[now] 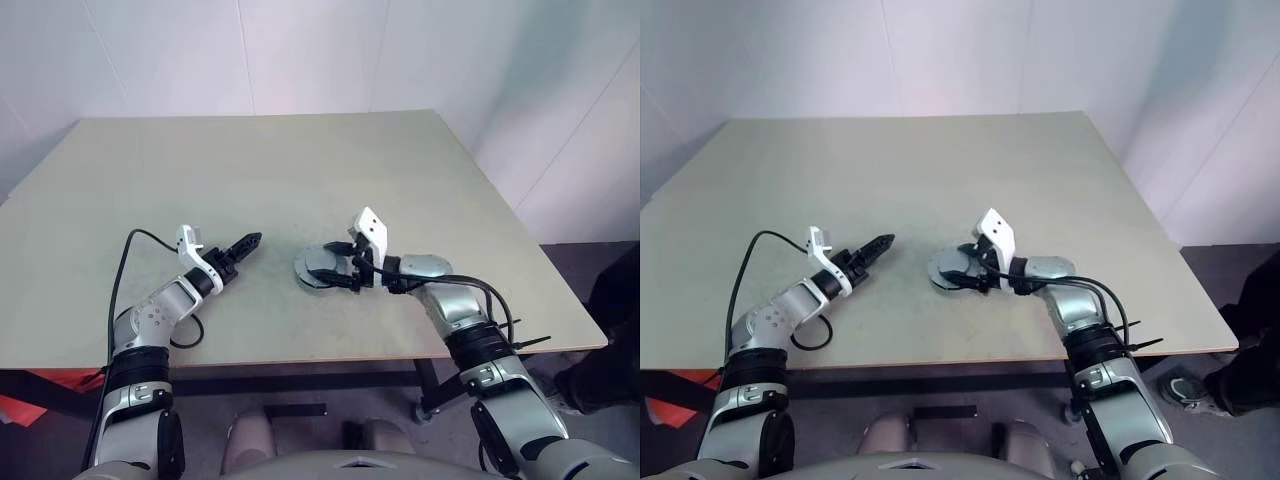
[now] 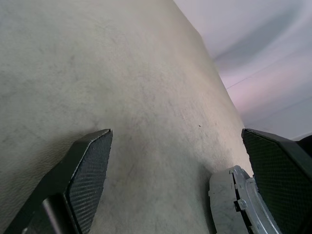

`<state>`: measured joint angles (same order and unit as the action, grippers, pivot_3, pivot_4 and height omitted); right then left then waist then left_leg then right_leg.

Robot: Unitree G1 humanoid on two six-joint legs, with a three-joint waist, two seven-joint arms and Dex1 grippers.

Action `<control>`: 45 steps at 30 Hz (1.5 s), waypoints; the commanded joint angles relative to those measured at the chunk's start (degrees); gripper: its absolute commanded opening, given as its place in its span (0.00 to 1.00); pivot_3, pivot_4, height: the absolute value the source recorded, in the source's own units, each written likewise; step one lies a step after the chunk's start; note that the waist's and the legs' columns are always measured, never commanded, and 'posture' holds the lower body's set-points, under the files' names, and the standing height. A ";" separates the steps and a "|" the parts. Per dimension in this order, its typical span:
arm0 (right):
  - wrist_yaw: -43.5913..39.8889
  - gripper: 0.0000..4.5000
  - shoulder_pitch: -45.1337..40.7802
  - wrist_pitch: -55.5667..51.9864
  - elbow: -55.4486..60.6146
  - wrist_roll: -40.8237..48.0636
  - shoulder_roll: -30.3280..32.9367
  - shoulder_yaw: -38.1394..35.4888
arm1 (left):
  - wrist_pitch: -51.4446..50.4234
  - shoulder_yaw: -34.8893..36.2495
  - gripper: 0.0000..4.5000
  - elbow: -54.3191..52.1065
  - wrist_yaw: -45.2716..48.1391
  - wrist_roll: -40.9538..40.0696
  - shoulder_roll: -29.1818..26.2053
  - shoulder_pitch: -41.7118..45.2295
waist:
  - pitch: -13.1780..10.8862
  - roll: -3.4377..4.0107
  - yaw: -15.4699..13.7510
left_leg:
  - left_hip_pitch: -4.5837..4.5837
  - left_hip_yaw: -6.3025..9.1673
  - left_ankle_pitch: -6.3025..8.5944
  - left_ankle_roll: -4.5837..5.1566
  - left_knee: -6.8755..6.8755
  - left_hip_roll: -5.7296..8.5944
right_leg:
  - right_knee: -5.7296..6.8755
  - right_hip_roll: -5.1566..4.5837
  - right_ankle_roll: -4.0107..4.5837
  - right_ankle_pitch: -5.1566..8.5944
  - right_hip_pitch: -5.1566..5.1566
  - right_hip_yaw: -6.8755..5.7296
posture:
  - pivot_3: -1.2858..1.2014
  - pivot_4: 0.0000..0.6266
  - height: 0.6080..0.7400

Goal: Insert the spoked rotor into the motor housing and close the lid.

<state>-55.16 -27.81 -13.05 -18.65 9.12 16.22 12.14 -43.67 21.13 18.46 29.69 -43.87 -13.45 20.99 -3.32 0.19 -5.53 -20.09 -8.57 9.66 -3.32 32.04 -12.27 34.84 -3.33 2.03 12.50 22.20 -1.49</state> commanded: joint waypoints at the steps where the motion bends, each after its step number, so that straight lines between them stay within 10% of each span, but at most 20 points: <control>1: 0.14 0.70 -0.38 1.74 -1.22 -1.18 0.45 0.53 | -0.20 0.51 1.00 -0.93 -0.16 -0.10 -0.64 -0.24 | 0.00 0.00 0.01 | 0.00 0.00 0.01 0.02 0.03 0.00 | 0.00 0.00 0.00 0.00 -0.01 0.00 | 0.52 0.00 1.00; 27: 1.90 0.70 -1.06 7.57 -7.77 -5.96 1.80 2.97 | -3.03 0.07 1.00 -6.41 0.26 -4.12 2.33 0.81 | 0.01 -0.03 0.10 | 0.15 0.00 0.04 0.07 0.15 -0.03 | 0.00 0.00 -0.39 0.23 -0.19 0.00 | 0.52 0.00 1.00; 40: 3.32 0.70 -1.27 8.07 -7.98 -6.25 1.90 3.59 | -7.87 -7.11 0.01 -7.39 2.56 -4.16 4.28 1.49 | 0.01 -0.03 0.13 | 0.18 0.00 0.04 0.07 0.15 -0.03 | 0.00 0.00 -0.42 0.24 -0.18 0.00 | 0.52 0.00 1.00; 45: 3.69 0.70 -1.21 8.13 -7.88 -6.36 1.89 3.65 | -8.62 -11.28 0.01 -2.50 2.51 0.57 2.84 2.98 | 0.01 -0.02 0.13 | 0.18 0.00 0.04 0.07 0.15 -0.02 | -0.02 0.00 -0.43 0.25 -0.18 0.01 | 0.52 0.00 1.00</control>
<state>-53.38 -29.27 -4.11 -24.29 6.40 16.90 14.91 -51.97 10.93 15.35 31.32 -44.57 -10.19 22.72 -3.31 0.17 -5.40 -19.91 -8.57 9.71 -3.25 32.19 -12.29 34.82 -3.33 1.60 12.75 22.03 -1.49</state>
